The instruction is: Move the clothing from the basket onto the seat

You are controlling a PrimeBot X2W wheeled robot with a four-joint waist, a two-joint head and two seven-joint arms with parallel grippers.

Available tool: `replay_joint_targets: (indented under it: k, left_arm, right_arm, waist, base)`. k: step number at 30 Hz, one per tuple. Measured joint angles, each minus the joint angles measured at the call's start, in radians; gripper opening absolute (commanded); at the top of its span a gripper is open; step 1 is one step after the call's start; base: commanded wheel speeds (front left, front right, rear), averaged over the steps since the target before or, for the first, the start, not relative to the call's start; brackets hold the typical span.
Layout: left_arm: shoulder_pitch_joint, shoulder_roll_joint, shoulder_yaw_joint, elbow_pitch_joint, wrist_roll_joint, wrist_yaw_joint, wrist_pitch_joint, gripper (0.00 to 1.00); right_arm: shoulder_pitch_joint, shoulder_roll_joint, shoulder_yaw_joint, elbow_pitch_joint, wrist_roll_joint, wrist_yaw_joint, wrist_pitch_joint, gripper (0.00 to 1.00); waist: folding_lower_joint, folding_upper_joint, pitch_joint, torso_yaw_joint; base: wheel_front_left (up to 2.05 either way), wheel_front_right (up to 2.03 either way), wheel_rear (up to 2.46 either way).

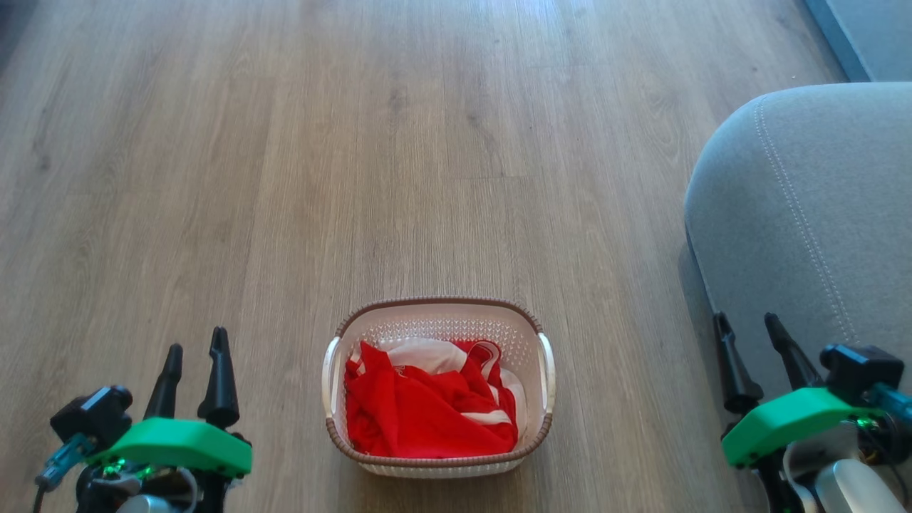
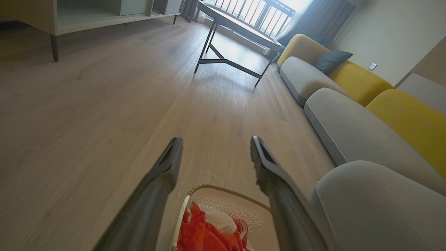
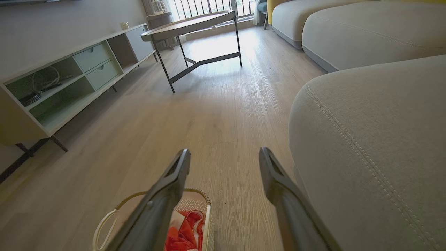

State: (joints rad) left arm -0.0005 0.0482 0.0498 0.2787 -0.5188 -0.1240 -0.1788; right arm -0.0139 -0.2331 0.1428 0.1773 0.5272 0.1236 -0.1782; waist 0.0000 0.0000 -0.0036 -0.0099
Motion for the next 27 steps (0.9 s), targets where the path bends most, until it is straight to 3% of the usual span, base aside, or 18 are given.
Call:
replay_joint_targets:
  k: [22, 27]
  left_arm:
    - [0.0, 0.017, -0.006, 0.0, 0.236, 0.0, -0.071, 1.0]
    - [0.0, 0.02, -0.008, 0.004, 0.244, 0.0, -0.073, 1.0]
  right_arm:
    - [0.0, -0.034, 0.056, -0.019, -0.194, 0.0, -0.064, 1.0]
    - [0.0, -0.034, 0.057, -0.021, -0.202, 0.0, -0.071, 1.0]
  waist:
    - [0.0, 0.0, 0.01, -0.008]
    - [0.0, 0.0, 0.011, -0.011]
  base:
    - [0.0, 0.0, 0.0]
    - [0.0, 0.0, 0.0]
